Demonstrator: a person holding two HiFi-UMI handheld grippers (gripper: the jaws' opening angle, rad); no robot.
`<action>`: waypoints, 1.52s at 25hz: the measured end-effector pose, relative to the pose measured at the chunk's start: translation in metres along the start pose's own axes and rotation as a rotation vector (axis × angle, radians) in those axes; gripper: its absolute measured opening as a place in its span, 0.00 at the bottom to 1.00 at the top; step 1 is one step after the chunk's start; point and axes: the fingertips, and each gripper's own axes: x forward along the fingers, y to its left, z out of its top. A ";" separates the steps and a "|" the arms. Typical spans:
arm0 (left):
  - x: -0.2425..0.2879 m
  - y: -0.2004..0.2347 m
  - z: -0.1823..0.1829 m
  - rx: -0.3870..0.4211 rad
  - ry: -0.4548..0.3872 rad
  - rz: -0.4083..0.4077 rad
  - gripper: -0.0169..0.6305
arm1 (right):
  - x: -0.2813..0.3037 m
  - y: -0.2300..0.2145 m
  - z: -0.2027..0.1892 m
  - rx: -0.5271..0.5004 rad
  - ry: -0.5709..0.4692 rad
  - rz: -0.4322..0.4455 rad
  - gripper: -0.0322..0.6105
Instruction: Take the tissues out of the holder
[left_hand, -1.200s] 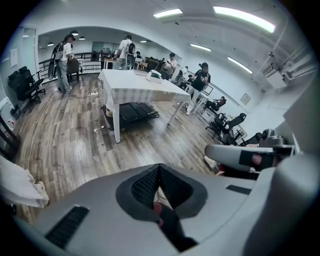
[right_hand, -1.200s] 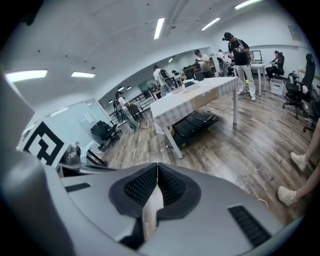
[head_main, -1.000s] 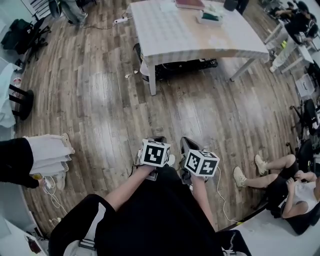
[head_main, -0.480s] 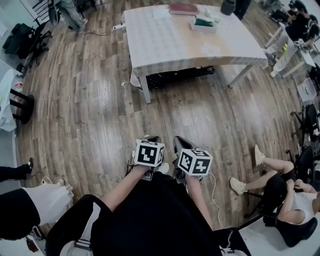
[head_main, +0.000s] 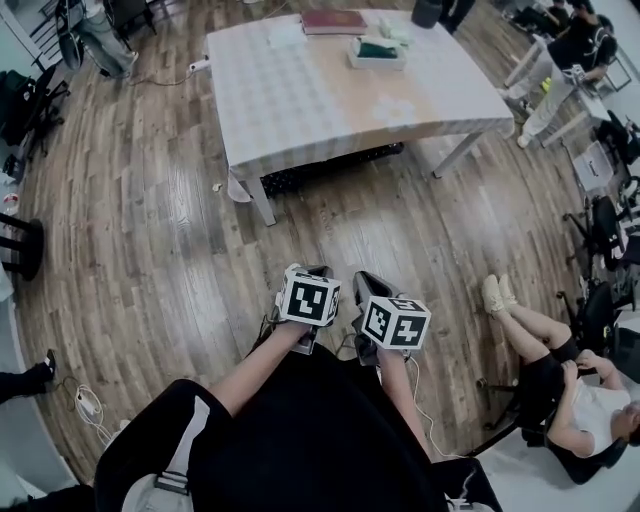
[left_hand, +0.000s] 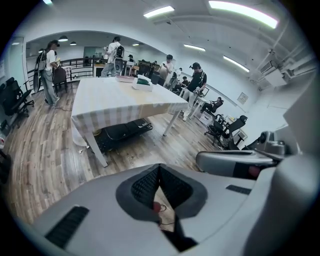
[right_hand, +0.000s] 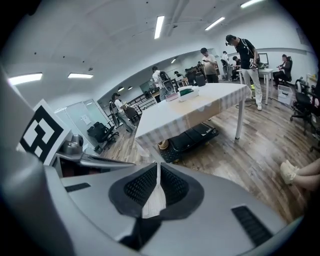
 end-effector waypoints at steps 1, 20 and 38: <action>0.005 0.006 0.011 -0.002 0.002 -0.001 0.03 | 0.008 -0.002 0.011 -0.001 0.002 -0.005 0.07; 0.079 0.153 0.212 -0.040 -0.012 -0.005 0.03 | 0.203 0.021 0.202 -0.077 0.057 0.052 0.15; 0.184 0.179 0.341 -0.086 0.012 0.016 0.03 | 0.301 -0.061 0.323 -0.119 0.098 0.093 0.21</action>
